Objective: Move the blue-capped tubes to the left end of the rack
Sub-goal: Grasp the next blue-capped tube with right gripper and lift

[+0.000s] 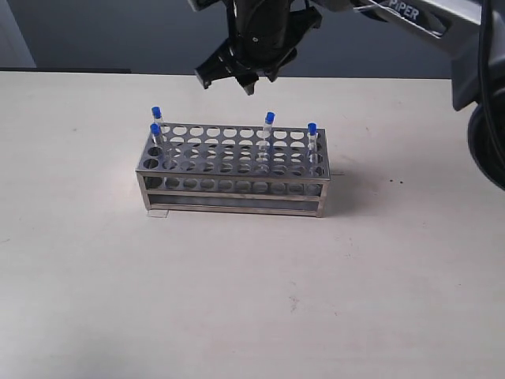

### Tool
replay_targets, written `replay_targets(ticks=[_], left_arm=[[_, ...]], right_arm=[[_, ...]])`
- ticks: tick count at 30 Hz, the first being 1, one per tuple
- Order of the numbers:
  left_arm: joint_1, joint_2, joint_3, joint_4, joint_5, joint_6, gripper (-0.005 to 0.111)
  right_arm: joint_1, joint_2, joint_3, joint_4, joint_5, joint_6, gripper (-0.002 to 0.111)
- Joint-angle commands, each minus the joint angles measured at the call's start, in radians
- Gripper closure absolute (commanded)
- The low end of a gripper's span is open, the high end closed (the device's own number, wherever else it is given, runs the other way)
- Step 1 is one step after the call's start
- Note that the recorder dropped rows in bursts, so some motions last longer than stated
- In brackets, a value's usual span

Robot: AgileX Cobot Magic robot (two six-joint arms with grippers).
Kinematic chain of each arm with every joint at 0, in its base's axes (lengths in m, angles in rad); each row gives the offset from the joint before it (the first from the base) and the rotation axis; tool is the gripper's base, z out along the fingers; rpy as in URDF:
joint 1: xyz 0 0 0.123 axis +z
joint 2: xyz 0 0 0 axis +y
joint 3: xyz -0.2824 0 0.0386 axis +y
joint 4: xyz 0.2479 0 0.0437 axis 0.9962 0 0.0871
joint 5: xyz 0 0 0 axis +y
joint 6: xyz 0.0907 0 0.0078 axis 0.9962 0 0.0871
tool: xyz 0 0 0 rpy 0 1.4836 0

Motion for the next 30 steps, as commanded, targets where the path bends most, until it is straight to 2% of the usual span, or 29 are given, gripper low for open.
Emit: replay_targets(ticks=[1, 12, 17, 23, 30], left_arm=[[-0.006, 0.003, 0.003, -0.005, -0.005, -0.002, 0.106], [-0.006, 0.003, 0.003, -0.005, -0.005, -0.002, 0.106], [-0.006, 0.003, 0.003, -0.005, -0.005, -0.002, 0.106], [-0.006, 0.003, 0.003, -0.005, -0.005, -0.002, 0.106], [-0.006, 0.003, 0.003, -0.005, -0.005, -0.002, 0.106]], right_arm=[[-0.037, 0.0, 0.029, 0.045, -0.027, 0.011, 0.069], [-0.065, 0.066, 0.032, 0.106, -0.024, 0.013, 0.07], [-0.065, 0.087, 0.032, 0.097, -0.024, 0.013, 0.081], [-0.065, 0.093, 0.032, 0.097, -0.023, 0.013, 0.107], [-0.065, 0.076, 0.032, 0.087, -0.028, 0.013, 0.109]])
